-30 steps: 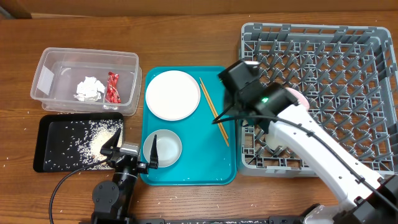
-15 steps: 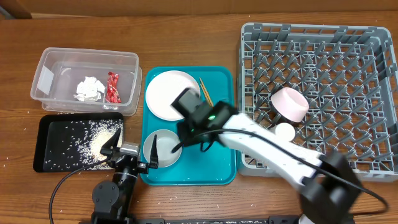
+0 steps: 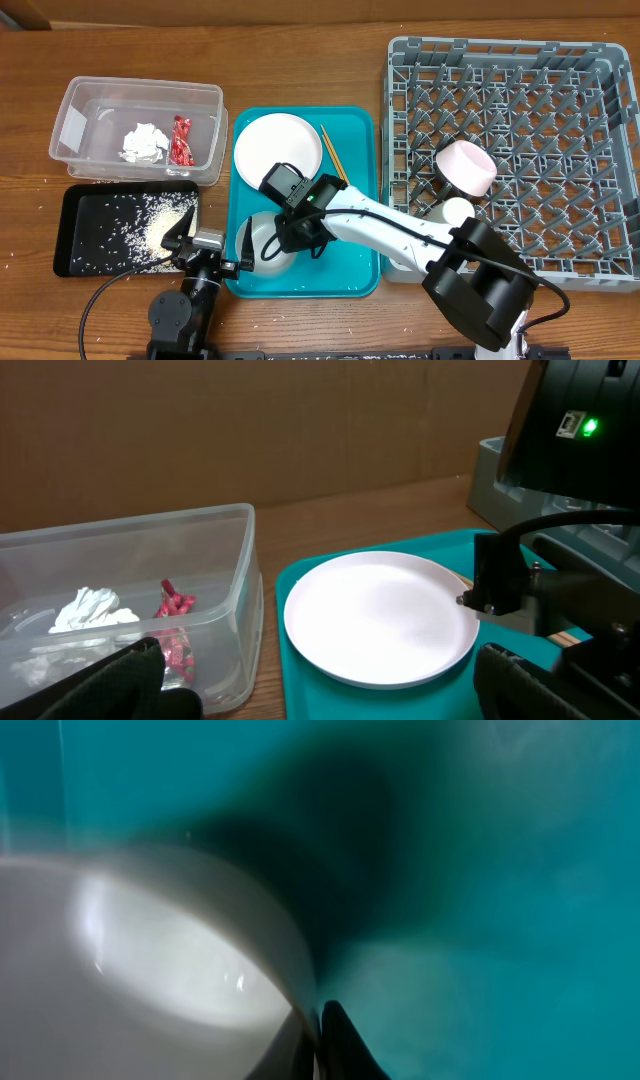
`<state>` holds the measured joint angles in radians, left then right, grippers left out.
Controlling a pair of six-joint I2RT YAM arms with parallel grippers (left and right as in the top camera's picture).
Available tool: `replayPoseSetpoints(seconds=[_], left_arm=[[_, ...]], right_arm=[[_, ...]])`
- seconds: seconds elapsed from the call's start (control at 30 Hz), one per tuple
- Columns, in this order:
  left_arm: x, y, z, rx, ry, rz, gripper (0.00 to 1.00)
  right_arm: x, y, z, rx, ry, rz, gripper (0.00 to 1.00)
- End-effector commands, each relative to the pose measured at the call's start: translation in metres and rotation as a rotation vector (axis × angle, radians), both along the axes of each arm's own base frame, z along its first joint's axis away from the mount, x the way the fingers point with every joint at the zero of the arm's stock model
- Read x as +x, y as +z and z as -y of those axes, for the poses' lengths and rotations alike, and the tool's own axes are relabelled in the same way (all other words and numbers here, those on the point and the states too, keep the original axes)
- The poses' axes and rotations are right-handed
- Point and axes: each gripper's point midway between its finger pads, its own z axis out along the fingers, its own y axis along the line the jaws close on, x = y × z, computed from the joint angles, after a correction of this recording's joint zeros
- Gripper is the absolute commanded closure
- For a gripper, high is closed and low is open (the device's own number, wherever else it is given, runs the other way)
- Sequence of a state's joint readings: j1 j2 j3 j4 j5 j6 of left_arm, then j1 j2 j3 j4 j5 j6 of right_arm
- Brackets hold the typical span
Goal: Sort waste into correct bins and load items into the dishwasher
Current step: 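Grasp the emptied bowl on the teal tray with the right gripper, then place the emptied bowl into the rack and release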
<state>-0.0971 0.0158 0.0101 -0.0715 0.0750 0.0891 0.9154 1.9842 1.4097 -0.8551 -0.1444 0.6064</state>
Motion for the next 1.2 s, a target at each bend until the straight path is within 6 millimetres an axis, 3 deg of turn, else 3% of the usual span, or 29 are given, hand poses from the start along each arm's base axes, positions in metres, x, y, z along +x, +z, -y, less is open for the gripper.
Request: replayPoseSetpoints(seconds=[0.0,0.1,0.2,0.23,0.37,0.47,0.53,0.77,0.97,1.1,1.17], left_arm=[[0.000,0.000,-0.003,0.009,0.013,0.007,0.00],[0.000,0.000,-0.003,0.009,0.013,0.007,0.00],[0.000,0.000,-0.003,0.009,0.013,0.007,0.00],[0.000,0.000,-0.003,0.009,0.013,0.007,0.00],[0.000,0.000,-0.003,0.009,0.013,0.007,0.00],[0.000,0.000,-0.003,0.009,0.013,0.007,0.00],[0.000,0.000,-0.003,0.009,0.013,0.007,0.00],[0.000,0.000,-0.003,0.009,0.013,0.007,0.00],[0.000,0.000,-0.003,0.009,0.013,0.007,0.00],[0.000,0.000,-0.003,0.009,0.013,0.007,0.00],[0.000,0.000,-0.003,0.009,0.013,0.007,0.00]], right_arm=[[0.016,0.009,0.012,-0.021,-0.051,0.044,0.96],[0.045,0.050,0.044,-0.094,-0.122,0.217,0.96],[0.075,0.105,0.101,-0.231,-0.236,0.441,0.96],[0.088,0.138,0.144,-0.324,-0.348,0.569,0.96],[0.106,0.228,0.271,-0.632,-0.644,0.887,0.96],[0.107,0.256,0.333,-0.789,-0.800,0.957,0.96],[0.105,0.257,0.374,-0.885,-0.893,0.929,0.96],[0.095,0.222,0.467,-1.095,-1.063,0.725,0.96],[0.097,0.179,0.503,-1.240,-1.029,0.543,0.96],[0.102,0.151,0.508,-1.304,-0.927,0.442,0.96],[0.106,0.146,0.501,-1.302,-0.896,0.437,0.96]])
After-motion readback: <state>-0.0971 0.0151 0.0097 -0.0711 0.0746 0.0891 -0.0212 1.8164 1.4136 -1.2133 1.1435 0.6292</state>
